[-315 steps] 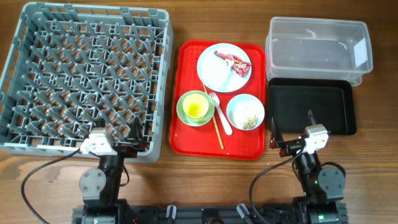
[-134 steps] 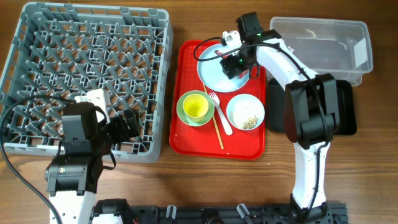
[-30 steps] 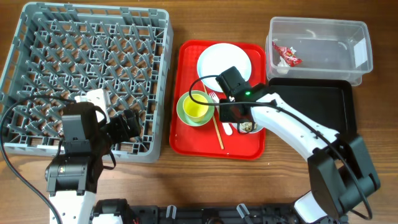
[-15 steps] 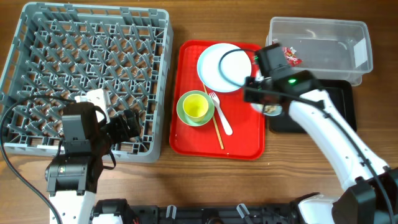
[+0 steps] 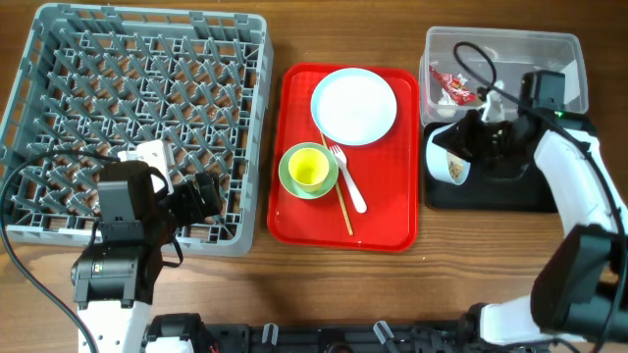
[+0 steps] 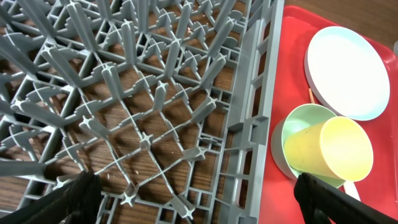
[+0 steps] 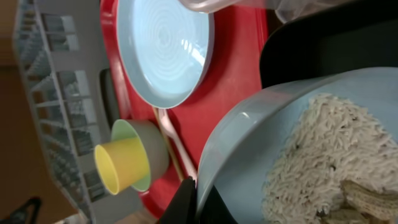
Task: Sort waste into correct bins and load items into the dishwasher rack
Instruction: 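Carry the rice bowl right and tip rice onto the black tray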
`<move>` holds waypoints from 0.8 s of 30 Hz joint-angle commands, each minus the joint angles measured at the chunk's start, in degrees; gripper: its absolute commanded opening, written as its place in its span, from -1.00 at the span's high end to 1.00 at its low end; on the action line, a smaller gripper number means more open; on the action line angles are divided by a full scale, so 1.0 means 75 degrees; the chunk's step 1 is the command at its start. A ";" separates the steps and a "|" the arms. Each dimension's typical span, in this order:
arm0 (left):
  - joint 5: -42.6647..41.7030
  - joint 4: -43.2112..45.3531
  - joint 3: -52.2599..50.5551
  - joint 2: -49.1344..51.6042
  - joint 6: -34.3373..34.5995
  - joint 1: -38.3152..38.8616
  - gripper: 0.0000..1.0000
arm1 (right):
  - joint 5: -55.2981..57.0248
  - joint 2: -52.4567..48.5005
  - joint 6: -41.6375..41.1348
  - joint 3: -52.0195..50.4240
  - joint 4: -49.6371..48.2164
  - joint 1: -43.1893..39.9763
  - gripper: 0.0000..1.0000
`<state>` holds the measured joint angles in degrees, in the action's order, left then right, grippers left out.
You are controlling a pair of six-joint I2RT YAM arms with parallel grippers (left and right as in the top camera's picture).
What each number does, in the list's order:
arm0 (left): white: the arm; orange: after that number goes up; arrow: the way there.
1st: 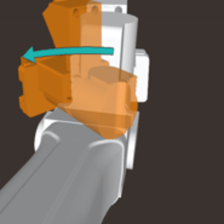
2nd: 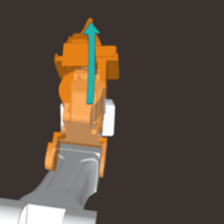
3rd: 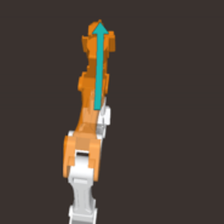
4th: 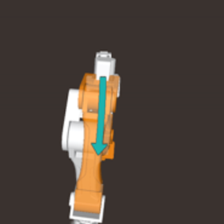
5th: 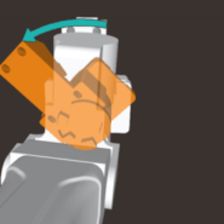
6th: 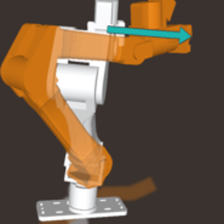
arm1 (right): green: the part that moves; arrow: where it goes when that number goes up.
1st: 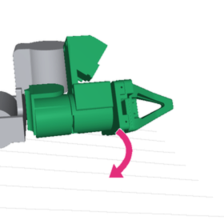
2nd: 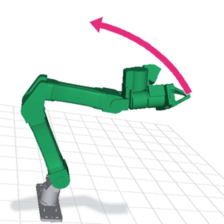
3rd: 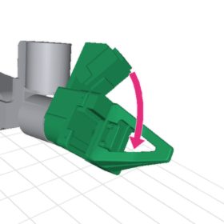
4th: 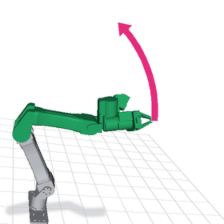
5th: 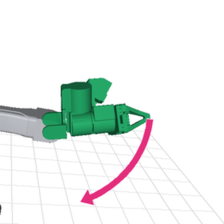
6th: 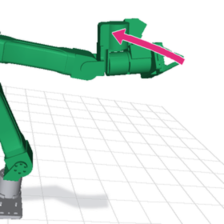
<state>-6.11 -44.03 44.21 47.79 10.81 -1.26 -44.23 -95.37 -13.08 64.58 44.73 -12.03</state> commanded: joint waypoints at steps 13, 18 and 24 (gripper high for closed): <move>-0.0122 0.0000 0.0152 -0.0012 0.0041 -0.0055 -1.00 | -0.4928 -0.1460 -0.0096 -0.0079 -0.0306 -0.2439 0.92; -0.0122 0.0000 0.0152 -0.0012 0.0041 -0.0055 -1.00 | -0.5205 -0.1486 -0.0979 -0.0079 -0.0510 -0.3101 0.92; -0.0122 0.0000 0.0152 -0.0012 0.0041 -0.0055 -1.00 | -0.6324 -0.1486 -0.2591 -0.0079 -0.1588 -0.3407 0.92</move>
<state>-6.11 -44.03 44.21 47.79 10.81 -1.26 -84.33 -105.14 -24.95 64.03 35.92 -37.43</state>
